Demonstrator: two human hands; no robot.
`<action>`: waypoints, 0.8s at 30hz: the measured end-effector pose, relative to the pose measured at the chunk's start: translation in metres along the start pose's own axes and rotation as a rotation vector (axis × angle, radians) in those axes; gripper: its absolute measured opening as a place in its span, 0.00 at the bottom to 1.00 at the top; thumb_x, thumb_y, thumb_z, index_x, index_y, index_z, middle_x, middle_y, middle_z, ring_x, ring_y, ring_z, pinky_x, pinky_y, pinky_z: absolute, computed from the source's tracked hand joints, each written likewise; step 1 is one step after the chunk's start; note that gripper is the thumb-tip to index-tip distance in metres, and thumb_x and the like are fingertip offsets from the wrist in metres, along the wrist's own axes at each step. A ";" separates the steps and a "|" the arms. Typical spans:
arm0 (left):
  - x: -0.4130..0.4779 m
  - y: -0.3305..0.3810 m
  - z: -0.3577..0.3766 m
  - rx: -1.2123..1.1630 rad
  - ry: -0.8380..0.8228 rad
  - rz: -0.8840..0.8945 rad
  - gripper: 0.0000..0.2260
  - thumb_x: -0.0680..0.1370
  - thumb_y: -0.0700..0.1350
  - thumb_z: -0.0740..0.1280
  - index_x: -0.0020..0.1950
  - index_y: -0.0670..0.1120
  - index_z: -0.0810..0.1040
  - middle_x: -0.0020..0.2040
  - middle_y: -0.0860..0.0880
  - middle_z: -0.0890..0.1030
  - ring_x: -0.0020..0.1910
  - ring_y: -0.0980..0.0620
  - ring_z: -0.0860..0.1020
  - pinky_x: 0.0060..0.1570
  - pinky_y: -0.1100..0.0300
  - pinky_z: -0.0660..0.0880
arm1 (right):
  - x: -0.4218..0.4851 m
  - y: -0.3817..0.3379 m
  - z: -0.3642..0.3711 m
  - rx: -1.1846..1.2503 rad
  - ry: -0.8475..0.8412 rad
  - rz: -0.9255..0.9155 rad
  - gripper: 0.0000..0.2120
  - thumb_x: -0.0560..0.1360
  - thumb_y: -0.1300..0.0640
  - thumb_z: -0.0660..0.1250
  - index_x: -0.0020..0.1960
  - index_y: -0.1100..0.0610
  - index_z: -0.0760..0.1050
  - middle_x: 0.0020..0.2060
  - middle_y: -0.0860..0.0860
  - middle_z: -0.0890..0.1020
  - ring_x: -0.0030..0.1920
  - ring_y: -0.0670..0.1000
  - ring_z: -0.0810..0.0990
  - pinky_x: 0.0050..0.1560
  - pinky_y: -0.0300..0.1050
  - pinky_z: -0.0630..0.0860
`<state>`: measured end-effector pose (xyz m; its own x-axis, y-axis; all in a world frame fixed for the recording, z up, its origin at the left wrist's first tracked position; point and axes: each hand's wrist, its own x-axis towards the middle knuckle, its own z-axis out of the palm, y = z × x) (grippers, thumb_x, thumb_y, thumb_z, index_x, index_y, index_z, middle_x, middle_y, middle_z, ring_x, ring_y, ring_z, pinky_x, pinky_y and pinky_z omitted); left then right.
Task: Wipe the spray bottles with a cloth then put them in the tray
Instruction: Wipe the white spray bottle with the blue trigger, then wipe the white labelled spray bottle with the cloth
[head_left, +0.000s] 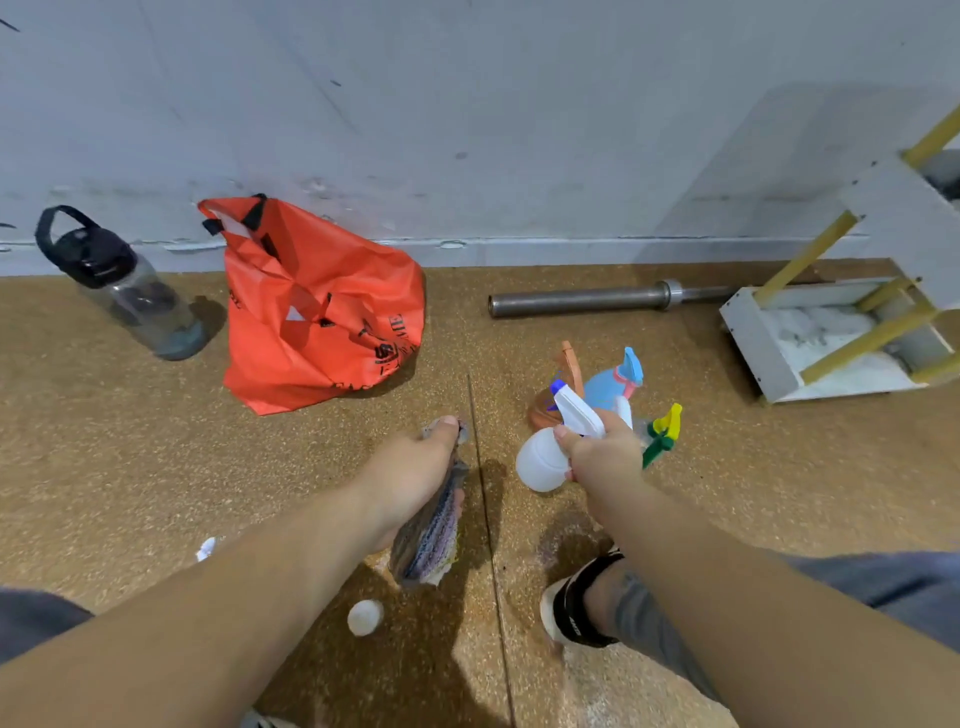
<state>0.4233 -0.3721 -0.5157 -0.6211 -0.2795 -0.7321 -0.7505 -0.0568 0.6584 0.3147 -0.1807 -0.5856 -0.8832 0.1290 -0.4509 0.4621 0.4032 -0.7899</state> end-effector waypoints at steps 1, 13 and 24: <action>0.012 -0.007 0.003 0.034 0.007 -0.004 0.44 0.72 0.76 0.58 0.72 0.41 0.72 0.63 0.37 0.83 0.60 0.38 0.83 0.62 0.43 0.79 | 0.008 0.010 0.005 -0.021 0.017 0.015 0.13 0.76 0.57 0.76 0.58 0.54 0.77 0.43 0.52 0.78 0.49 0.63 0.81 0.55 0.66 0.81; 0.071 -0.014 0.049 0.175 -0.047 -0.061 0.51 0.63 0.80 0.57 0.69 0.42 0.77 0.64 0.39 0.82 0.62 0.35 0.81 0.67 0.39 0.75 | 0.058 0.068 0.020 0.049 0.178 0.149 0.09 0.77 0.63 0.72 0.54 0.56 0.75 0.49 0.54 0.79 0.52 0.60 0.80 0.50 0.49 0.75; 0.043 -0.010 0.021 0.204 -0.049 0.004 0.40 0.73 0.73 0.58 0.71 0.43 0.74 0.60 0.40 0.84 0.60 0.38 0.82 0.66 0.40 0.76 | 0.022 0.056 0.028 0.174 -0.160 0.707 0.12 0.79 0.62 0.72 0.61 0.62 0.78 0.47 0.59 0.81 0.45 0.56 0.82 0.47 0.52 0.85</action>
<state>0.3998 -0.3638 -0.5576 -0.6304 -0.2326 -0.7406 -0.7753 0.1411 0.6156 0.3233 -0.1804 -0.6519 -0.3540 0.1652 -0.9205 0.9335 0.1219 -0.3372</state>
